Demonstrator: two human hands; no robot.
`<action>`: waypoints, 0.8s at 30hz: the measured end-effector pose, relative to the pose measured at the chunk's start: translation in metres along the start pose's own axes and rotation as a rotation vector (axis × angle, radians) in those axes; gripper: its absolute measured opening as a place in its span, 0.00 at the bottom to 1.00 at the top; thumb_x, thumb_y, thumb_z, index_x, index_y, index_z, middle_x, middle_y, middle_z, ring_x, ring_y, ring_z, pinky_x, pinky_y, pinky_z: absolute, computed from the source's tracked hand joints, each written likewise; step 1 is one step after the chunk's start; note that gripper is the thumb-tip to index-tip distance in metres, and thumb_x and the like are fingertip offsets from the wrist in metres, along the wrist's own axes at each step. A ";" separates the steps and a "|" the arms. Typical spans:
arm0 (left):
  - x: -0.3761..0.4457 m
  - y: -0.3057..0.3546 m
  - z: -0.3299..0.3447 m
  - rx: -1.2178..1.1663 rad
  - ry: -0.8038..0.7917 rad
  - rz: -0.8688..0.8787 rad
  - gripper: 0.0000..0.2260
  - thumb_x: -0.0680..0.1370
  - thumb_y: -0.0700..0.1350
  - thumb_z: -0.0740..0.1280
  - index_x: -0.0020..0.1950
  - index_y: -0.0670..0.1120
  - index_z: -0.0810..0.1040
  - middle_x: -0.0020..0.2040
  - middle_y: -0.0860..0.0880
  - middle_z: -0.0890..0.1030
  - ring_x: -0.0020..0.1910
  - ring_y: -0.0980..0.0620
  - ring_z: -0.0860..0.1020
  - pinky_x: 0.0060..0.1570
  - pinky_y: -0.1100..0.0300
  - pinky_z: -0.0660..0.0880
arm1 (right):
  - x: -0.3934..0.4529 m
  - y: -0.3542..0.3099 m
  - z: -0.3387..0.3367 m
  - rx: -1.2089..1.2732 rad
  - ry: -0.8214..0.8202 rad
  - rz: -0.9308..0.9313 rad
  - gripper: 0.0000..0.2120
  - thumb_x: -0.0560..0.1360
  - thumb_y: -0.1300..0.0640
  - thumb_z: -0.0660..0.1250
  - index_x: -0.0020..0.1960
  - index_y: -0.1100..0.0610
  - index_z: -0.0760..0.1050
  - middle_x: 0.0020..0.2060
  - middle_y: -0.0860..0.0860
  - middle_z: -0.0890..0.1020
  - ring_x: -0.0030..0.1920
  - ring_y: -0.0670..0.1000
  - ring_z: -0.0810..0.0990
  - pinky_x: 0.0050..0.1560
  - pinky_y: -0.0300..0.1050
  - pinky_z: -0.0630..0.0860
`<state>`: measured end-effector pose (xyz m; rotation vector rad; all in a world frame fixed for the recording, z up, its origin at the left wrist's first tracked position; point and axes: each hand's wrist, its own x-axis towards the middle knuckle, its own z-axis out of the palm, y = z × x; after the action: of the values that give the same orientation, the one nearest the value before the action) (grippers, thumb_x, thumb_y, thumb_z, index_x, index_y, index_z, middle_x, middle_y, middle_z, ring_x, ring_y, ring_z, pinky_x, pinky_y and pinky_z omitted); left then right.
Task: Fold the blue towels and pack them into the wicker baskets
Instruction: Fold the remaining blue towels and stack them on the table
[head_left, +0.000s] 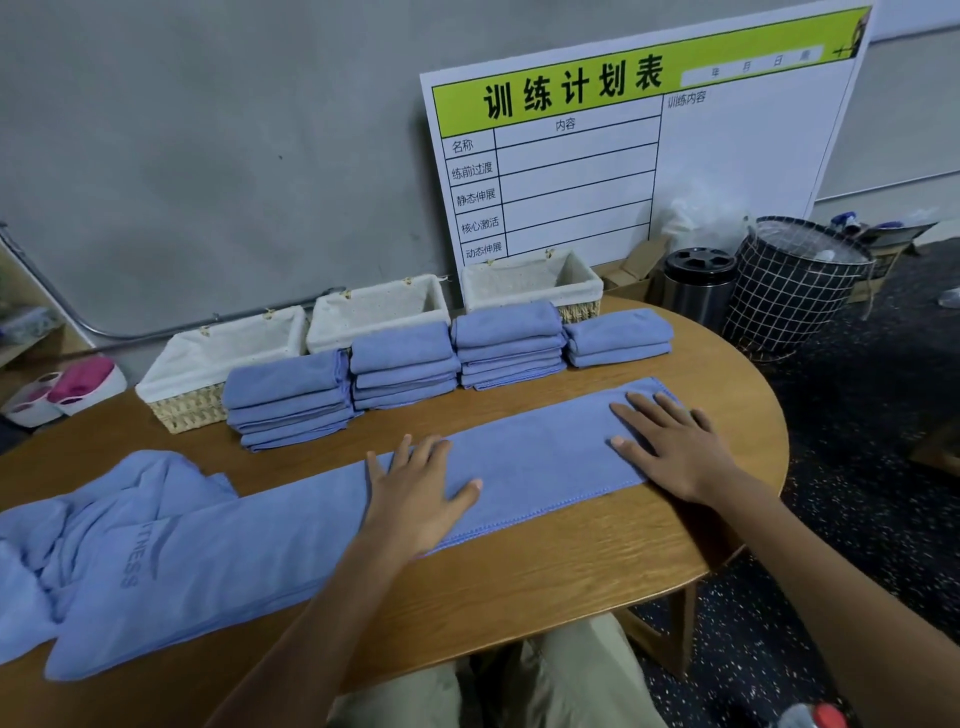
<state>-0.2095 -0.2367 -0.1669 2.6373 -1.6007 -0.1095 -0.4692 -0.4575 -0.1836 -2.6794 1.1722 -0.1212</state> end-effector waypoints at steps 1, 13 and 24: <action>0.007 0.011 -0.003 0.017 0.062 0.017 0.29 0.82 0.65 0.51 0.79 0.52 0.61 0.79 0.54 0.60 0.79 0.49 0.55 0.75 0.36 0.48 | 0.000 -0.001 0.000 0.001 0.002 -0.006 0.50 0.62 0.20 0.25 0.79 0.37 0.46 0.80 0.41 0.46 0.80 0.49 0.42 0.77 0.58 0.44; 0.153 0.191 0.010 -0.257 0.108 0.315 0.16 0.83 0.53 0.62 0.68 0.49 0.77 0.64 0.46 0.75 0.64 0.44 0.72 0.65 0.47 0.70 | 0.001 0.022 -0.004 0.295 0.427 0.105 0.15 0.79 0.53 0.68 0.64 0.54 0.77 0.58 0.53 0.77 0.55 0.58 0.77 0.49 0.48 0.70; 0.188 0.211 -0.009 -0.957 -0.169 0.273 0.08 0.77 0.38 0.70 0.52 0.47 0.75 0.41 0.48 0.82 0.38 0.57 0.76 0.39 0.63 0.70 | 0.023 0.025 -0.013 0.290 0.252 0.326 0.13 0.75 0.41 0.65 0.51 0.50 0.75 0.48 0.50 0.73 0.53 0.57 0.74 0.55 0.53 0.70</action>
<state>-0.3084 -0.5010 -0.1467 1.6980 -1.4091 -0.8542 -0.4738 -0.4927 -0.1769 -2.2373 1.5165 -0.5419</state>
